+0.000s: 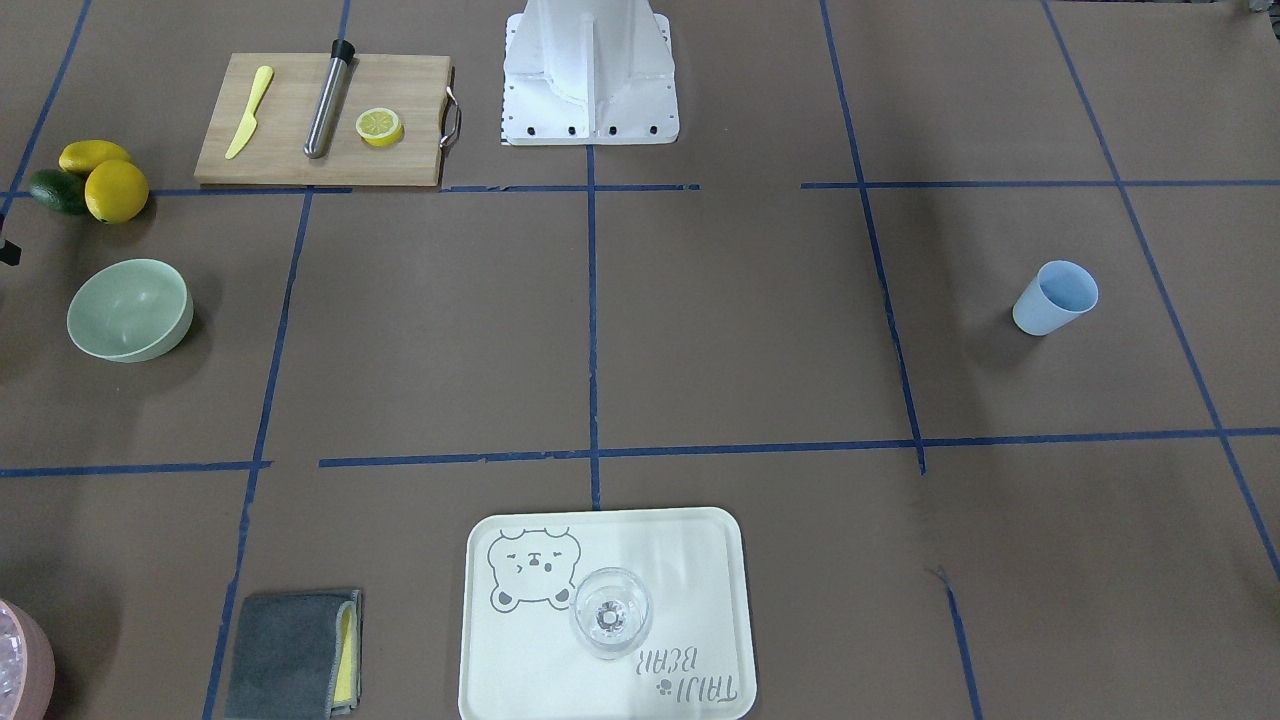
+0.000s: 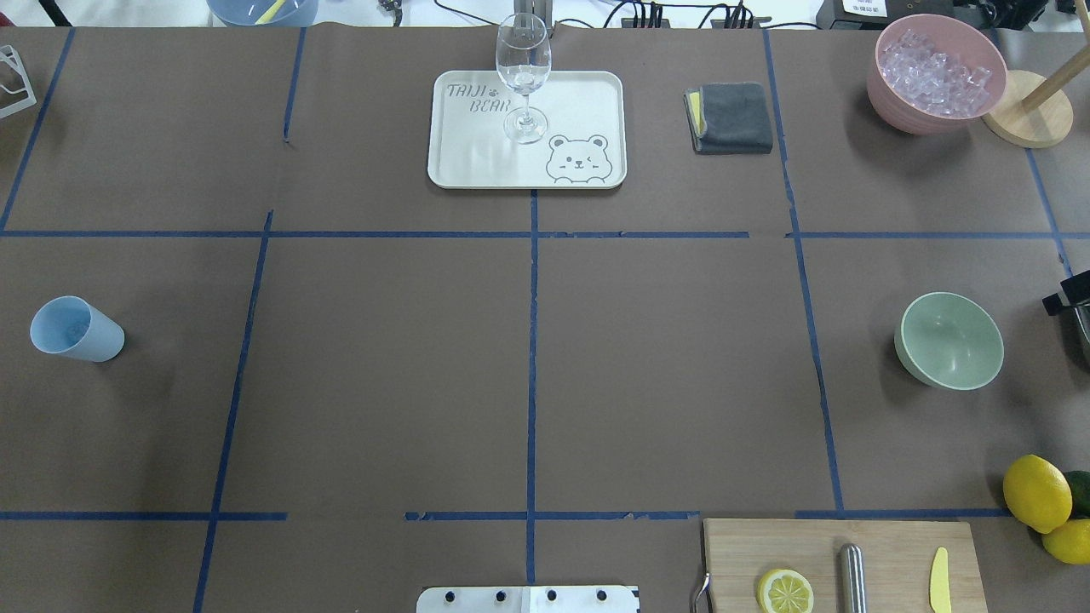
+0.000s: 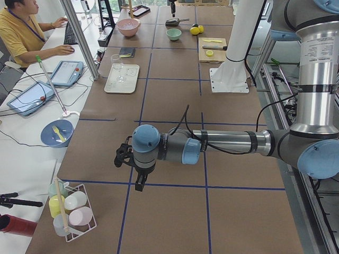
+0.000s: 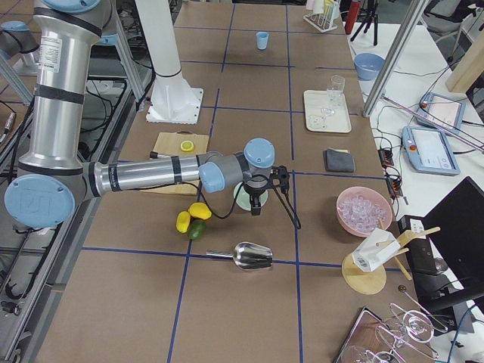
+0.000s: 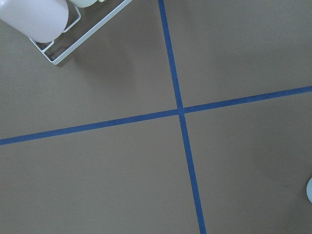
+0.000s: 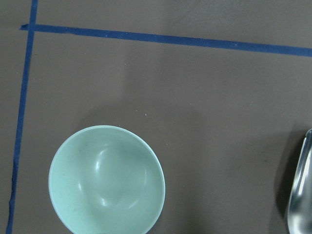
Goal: Pour ice into bowl
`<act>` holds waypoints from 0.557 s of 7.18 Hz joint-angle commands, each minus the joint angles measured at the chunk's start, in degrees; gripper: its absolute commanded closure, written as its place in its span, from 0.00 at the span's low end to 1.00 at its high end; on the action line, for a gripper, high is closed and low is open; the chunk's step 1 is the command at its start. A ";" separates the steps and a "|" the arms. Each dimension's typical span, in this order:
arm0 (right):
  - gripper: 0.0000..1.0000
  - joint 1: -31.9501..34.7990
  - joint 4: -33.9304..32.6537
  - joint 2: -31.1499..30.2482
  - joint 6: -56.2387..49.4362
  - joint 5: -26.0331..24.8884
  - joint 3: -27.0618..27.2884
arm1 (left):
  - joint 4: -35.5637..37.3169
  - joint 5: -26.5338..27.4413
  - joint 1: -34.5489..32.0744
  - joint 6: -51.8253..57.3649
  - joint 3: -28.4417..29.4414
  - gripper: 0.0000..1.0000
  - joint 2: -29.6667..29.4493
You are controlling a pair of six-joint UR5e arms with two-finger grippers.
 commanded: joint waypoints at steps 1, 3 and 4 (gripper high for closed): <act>0.01 -3.80 4.56 0.00 5.83 -3.29 -1.56 | -0.10 -0.02 0.01 0.00 -0.02 0.00 0.04; 0.08 -6.95 14.35 0.00 12.46 -4.25 -6.47 | -0.10 -0.11 0.01 0.00 -0.02 0.00 0.04; 0.13 -8.54 21.21 0.00 15.99 -5.22 -9.63 | -0.18 -0.11 0.01 0.00 -0.10 0.00 0.04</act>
